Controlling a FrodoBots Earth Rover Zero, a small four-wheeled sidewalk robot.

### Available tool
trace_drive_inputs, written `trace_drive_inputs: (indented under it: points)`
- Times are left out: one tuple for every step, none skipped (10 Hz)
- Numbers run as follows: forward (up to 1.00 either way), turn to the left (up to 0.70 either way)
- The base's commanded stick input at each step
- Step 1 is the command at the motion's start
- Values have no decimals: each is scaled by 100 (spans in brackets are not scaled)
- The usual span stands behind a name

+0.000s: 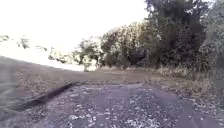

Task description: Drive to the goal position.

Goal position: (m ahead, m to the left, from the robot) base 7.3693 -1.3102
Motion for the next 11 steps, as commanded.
trace_drive_inputs:
  points:
    - [70, -35]
    - [70, -35]
    - [70, -15]
    - [70, 0]
    - [70, 0]
    - [70, 0]
    - [70, 0]
    - [70, 0]
    - [70, 0]
    - [70, 0]
    - [70, 0]
